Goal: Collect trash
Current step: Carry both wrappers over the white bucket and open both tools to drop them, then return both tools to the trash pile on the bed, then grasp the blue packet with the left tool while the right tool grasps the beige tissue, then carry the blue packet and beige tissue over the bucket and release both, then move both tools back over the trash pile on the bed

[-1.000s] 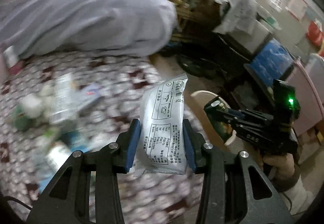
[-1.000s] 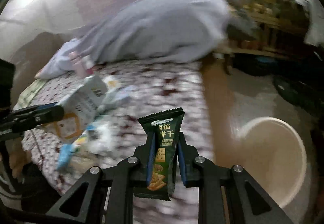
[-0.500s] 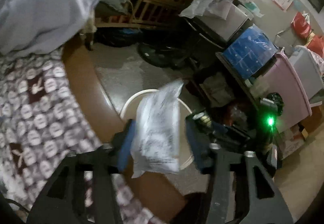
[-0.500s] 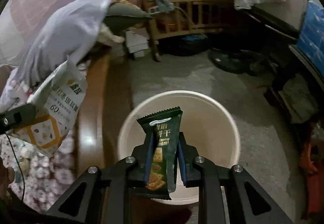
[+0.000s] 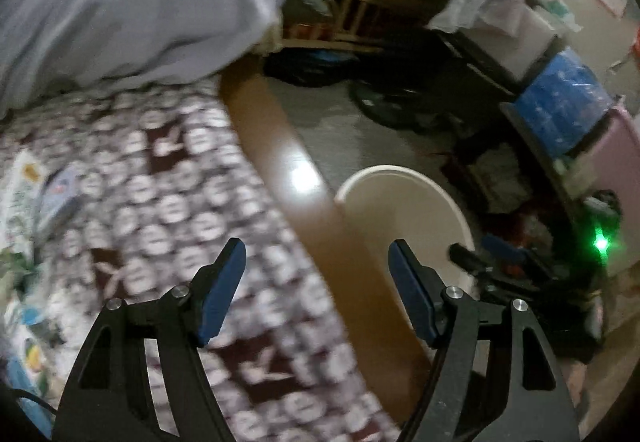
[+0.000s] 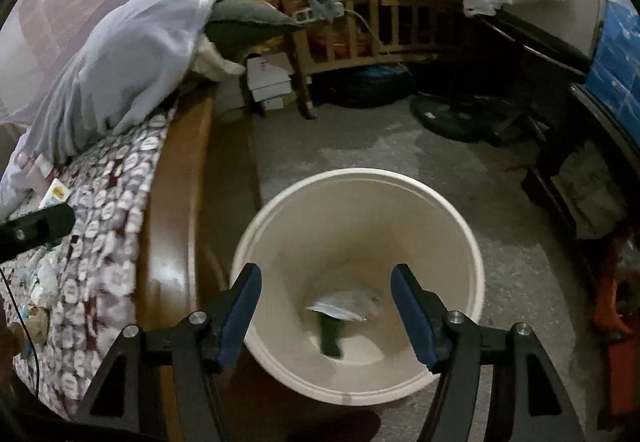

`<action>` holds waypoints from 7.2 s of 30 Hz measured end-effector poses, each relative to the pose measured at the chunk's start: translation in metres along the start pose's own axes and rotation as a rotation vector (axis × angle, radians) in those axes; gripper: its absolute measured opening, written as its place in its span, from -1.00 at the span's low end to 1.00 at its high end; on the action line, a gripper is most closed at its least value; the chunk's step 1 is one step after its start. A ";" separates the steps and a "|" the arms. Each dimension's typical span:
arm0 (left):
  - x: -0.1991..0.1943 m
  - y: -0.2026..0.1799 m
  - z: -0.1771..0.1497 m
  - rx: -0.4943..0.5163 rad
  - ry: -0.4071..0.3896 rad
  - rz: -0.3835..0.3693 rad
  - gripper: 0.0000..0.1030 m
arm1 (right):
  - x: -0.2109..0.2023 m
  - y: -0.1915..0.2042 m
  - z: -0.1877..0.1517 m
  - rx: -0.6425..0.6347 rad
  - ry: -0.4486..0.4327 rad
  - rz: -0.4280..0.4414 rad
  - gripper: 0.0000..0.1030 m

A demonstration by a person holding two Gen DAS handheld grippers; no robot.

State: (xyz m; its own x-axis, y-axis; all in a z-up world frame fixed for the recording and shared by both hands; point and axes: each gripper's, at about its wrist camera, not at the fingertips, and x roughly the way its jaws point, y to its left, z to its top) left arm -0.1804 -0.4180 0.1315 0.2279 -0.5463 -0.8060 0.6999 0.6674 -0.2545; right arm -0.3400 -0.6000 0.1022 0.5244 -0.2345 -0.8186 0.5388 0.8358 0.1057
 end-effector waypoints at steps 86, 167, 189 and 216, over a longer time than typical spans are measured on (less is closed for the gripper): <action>-0.096 0.287 -0.176 -0.435 0.066 0.251 0.40 | -0.022 0.338 -0.079 -0.495 0.092 0.552 -0.70; 0.041 -0.065 0.013 0.116 0.059 -0.217 -0.22 | -0.021 -0.021 -0.005 0.010 -0.044 -0.001 -0.44; 0.023 -0.028 -0.003 0.088 0.023 -0.097 0.31 | -0.017 0.007 -0.010 -0.026 -0.041 -0.049 0.14; -0.056 0.062 -0.042 0.019 -0.104 0.163 0.31 | -0.024 0.112 -0.003 -0.120 -0.054 0.038 0.22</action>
State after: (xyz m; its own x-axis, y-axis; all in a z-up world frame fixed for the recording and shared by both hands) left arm -0.1782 -0.3251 0.1387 0.4073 -0.4813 -0.7762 0.6606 0.7421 -0.1136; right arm -0.2938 -0.4992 0.1316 0.5797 -0.2250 -0.7831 0.4367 0.8972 0.0655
